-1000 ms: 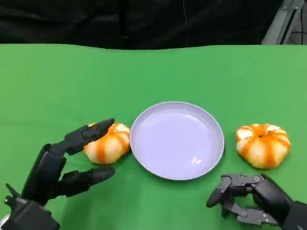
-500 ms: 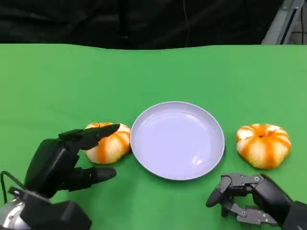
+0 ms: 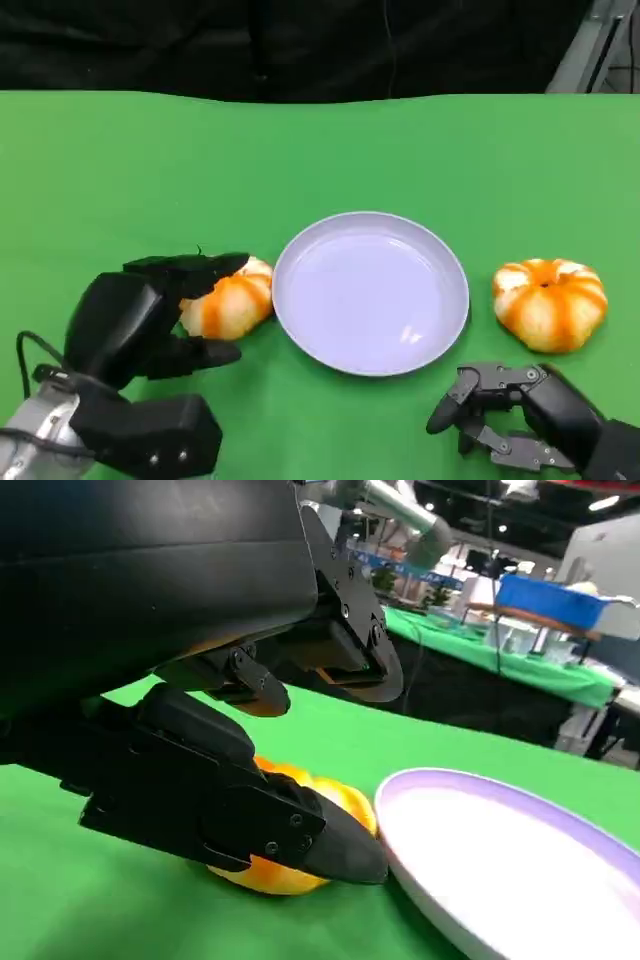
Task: Grasp the bread from the table and place it into the plate.
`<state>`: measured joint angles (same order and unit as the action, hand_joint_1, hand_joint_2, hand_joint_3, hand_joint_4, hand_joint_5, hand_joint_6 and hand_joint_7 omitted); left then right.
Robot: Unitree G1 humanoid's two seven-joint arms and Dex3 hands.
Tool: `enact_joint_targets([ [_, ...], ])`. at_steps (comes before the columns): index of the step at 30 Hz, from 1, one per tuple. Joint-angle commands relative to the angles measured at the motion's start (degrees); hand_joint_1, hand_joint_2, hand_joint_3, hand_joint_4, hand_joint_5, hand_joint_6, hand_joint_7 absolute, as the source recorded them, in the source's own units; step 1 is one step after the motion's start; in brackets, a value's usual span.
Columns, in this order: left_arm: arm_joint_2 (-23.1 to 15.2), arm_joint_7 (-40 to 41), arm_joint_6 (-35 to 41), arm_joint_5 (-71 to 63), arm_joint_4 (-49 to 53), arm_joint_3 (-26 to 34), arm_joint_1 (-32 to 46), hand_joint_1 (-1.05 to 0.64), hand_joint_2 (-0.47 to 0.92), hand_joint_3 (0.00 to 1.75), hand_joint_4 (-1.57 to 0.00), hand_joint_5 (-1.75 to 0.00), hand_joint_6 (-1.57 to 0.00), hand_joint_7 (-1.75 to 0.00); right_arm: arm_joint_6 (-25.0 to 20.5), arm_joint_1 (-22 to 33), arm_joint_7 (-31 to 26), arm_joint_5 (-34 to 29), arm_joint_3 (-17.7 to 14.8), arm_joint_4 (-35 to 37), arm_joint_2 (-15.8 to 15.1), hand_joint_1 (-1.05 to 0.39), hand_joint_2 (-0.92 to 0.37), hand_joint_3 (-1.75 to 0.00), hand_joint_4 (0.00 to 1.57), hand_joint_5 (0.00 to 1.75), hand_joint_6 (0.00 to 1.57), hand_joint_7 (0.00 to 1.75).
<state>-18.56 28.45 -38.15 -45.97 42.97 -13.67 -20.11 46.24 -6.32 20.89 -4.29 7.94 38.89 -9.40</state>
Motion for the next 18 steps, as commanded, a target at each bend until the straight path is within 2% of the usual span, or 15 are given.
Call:
enact_joint_targets([
  [1, -0.9, 0.8, 1.9, 0.7, 3.5, -1.9, -2.9, -0.83, 0.92, 0.01, -0.58, 0.0, -0.62, 0.0, 0.0, 0.6, -0.2, 0.0, -0.1, -0.6, -0.7, 0.01, -0.92, -0.48, 0.71, 1.49, 0.82, 0.97],
  [18, 1.1, 1.2, 4.6, 3.1, 16.3, -7.4, -10.3, -0.84, 0.92, 0.04, -0.56, 0.0, -0.58, 0.0, 0.0, 0.8, -0.7, -0.6, 0.0, -1.1, -0.8, 0.0, -0.92, -0.48, 0.7, 1.48, 0.82, 0.97],
])
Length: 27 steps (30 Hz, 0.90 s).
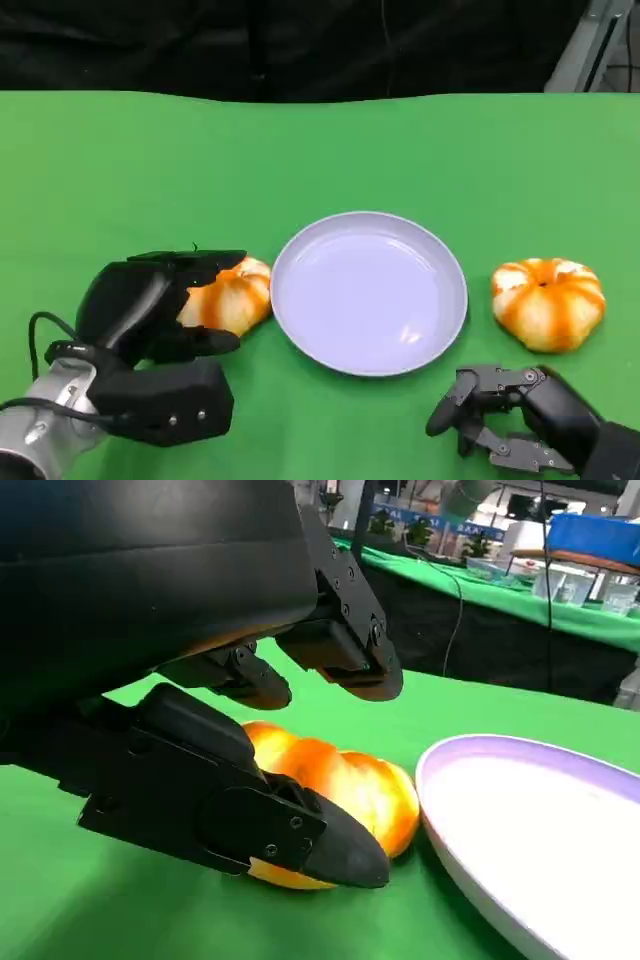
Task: Grasp the bread from the table and place it into the plate.
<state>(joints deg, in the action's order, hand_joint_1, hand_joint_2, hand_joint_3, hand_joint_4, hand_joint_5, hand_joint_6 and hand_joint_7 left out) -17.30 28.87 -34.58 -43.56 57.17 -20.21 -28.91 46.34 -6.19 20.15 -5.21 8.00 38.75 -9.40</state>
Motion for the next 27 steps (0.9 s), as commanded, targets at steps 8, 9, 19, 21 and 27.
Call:
enact_joint_targets([
  [8, 1.4, -0.3, 2.5, 2.0, 7.6, -2.7, -3.8, -0.85, 0.92, 0.08, -0.57, 0.0, -0.57, 0.0, 0.0, 0.9, -0.5, -0.1, 0.1, -1.4, -0.7, 0.01, -0.92, -0.47, 0.71, 1.48, 0.82, 0.97],
  [9, 1.4, -0.2, 2.4, 2.1, 7.8, -2.8, -3.9, -0.86, 0.92, 0.08, -0.57, 0.0, -0.57, 0.0, 0.0, 0.9, -0.5, -0.1, 0.1, -1.5, -0.7, 0.01, -0.92, -0.47, 0.71, 1.48, 0.82, 0.97],
  [19, 3.0, -1.1, 4.6, 2.7, 11.5, -5.5, -5.7, -0.86, 0.92, 0.1, -0.57, 0.0, -0.55, 0.0, -1.0, 1.2, -0.2, 0.2, 0.2, -2.4, -0.5, 0.0, -0.92, -0.47, 0.71, 1.48, 0.82, 0.97],
  [21, 3.1, -1.2, 4.8, 2.9, 11.9, -5.8, -5.9, -0.86, 0.92, 0.11, -0.57, 0.0, -0.55, 0.0, -1.0, 1.2, -0.2, 0.2, 0.2, -2.5, -0.5, 0.0, -0.92, -0.47, 0.71, 1.48, 0.82, 0.97],
  [27, 3.0, -1.6, 3.5, 3.5, 12.2, -6.4, -5.8, -0.25, 0.82, 0.03, -0.61, -0.01, -0.55, 0.0, -0.9, 1.3, -0.4, 0.0, 0.2, -2.7, -0.4, 0.01, -0.92, -0.47, 0.71, 1.49, 0.82, 0.98],
])
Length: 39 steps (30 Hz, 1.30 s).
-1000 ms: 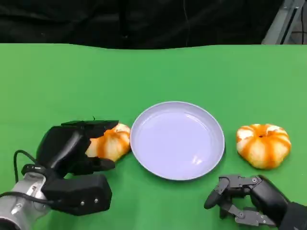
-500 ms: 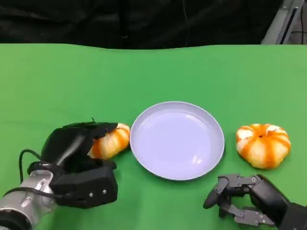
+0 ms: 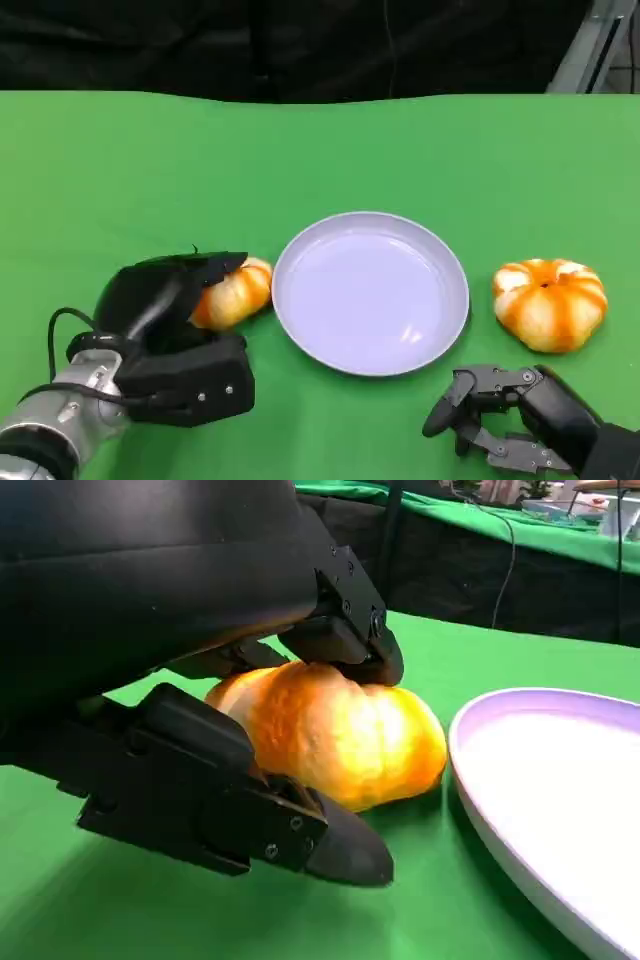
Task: Grasp the bread from the table and place it into the plate.
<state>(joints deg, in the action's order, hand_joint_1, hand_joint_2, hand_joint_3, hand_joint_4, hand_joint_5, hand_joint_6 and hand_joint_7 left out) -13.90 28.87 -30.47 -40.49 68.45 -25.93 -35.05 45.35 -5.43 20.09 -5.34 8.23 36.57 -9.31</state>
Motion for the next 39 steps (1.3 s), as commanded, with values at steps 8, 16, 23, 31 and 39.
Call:
enact_joint_targets([
  [8, -0.9, -2.6, -0.6, 1.0, 1.0, -1.7, 0.3, -0.06, 0.83, 0.01, -0.58, 0.0, -0.53, 0.0, 0.8, 0.3, -0.5, 0.1, -0.1, 0.1, -0.5, 0.02, -0.92, -0.47, 0.71, 1.49, 0.82, 0.98],
  [16, -1.0, -2.0, 0.4, 1.1, 0.3, -2.1, 0.4, -0.03, 0.87, 0.02, -0.63, -0.03, -0.63, -0.03, 0.7, 0.1, -0.3, 0.3, -0.1, 0.7, -0.5, 0.01, -0.92, -0.47, 0.71, 1.49, 0.82, 0.98],
  [23, -0.5, -1.3, 1.4, 1.7, 0.2, -1.4, 0.4, -0.03, 0.88, 0.01, -0.64, -0.03, -0.66, -0.02, 0.6, 0.1, -0.3, 0.3, -0.1, 0.7, -0.5, 0.01, -0.92, -0.48, 0.71, 1.48, 0.82, 0.98],
  [31, 0.8, 2.5, 3.6, 3.1, 0.2, -0.3, 0.9, -0.1, 0.84, 0.0, -0.53, -1.74, -0.49, -1.7, 0.5, 0.1, -0.3, 0.2, -0.1, 0.8, -0.6, 0.0, -0.92, -0.47, 0.71, 1.48, 0.82, 0.98],
  [39, 1.0, 5.6, 3.2, 4.0, 0.2, 0.4, 1.2, -0.07, 0.84, 0.0, -0.61, -1.75, -0.49, -1.72, 0.3, -0.1, -0.4, 0.1, -0.1, 1.2, -0.5, 0.0, -0.92, -0.47, 0.7, 1.48, 0.82, 0.97],
])
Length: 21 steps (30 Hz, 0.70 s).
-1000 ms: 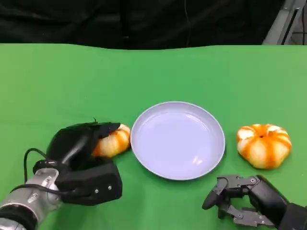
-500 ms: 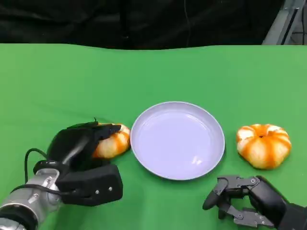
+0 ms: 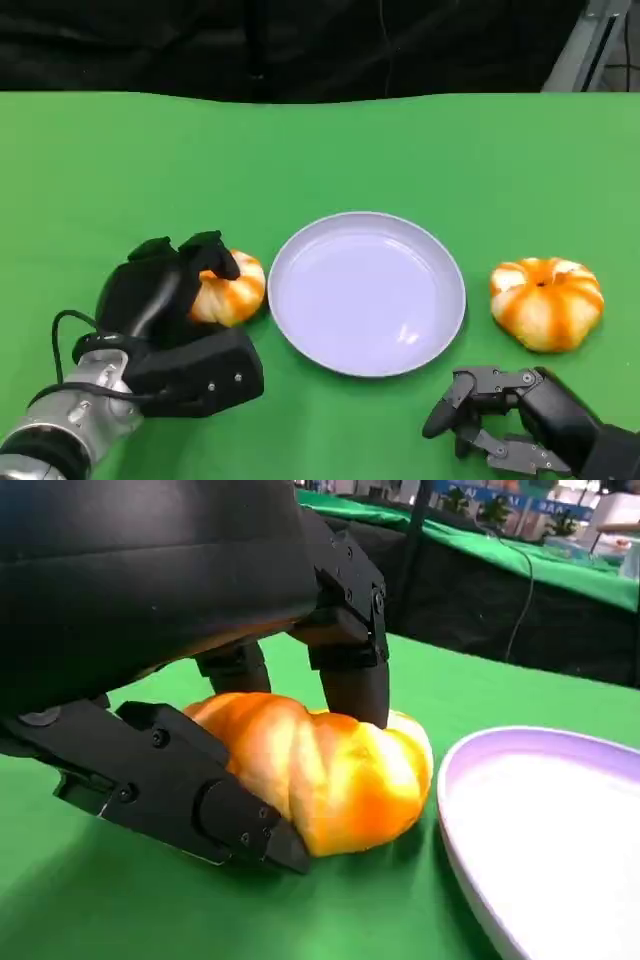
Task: Grasp the bread from the table and place it into the plate.
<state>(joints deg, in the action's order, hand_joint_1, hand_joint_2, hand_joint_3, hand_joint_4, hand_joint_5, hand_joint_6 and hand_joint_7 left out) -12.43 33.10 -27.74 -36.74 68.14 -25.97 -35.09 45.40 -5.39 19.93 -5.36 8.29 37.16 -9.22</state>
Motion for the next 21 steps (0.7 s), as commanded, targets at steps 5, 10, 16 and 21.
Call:
enact_joint_targets([
  [5, -0.5, 3.2, 0.6, 0.0, 0.4, 0.4, 1.4, -0.07, 0.83, 0.0, -0.62, -1.75, -0.5, -1.71, 0.3, -0.2, -0.3, 0.1, -0.1, 0.7, -0.5, 0.0, -0.92, -0.47, 0.7, 1.48, 0.82, 0.97],
  [10, -0.8, 6.7, 1.3, -0.3, -0.5, 0.6, 1.5, -0.08, 0.86, 0.01, -0.54, -1.75, -0.48, -1.64, 0.1, -0.2, -0.5, -0.1, 0.0, 0.4, -0.5, 0.01, -0.92, -0.48, 0.71, 1.48, 0.82, 0.96],
  [16, -1.4, 8.6, 1.2, -0.1, -2.3, 1.2, 1.9, -0.09, 0.86, 0.0, -0.52, -1.75, -0.51, -1.57, 0.3, -0.3, -0.3, 0.0, 0.0, 0.5, -0.4, 0.02, -0.92, -0.48, 0.71, 1.49, 0.82, 0.95],
  [21, -2.4, 11.1, 1.1, -0.5, -6.8, 1.8, 2.9, -0.07, 0.84, 0.0, -0.53, -1.75, -0.54, -1.53, 0.5, -0.4, -0.5, -0.1, 0.0, 0.9, -0.4, 0.02, -0.92, -0.48, 0.71, 1.49, 0.83, 0.95],
])
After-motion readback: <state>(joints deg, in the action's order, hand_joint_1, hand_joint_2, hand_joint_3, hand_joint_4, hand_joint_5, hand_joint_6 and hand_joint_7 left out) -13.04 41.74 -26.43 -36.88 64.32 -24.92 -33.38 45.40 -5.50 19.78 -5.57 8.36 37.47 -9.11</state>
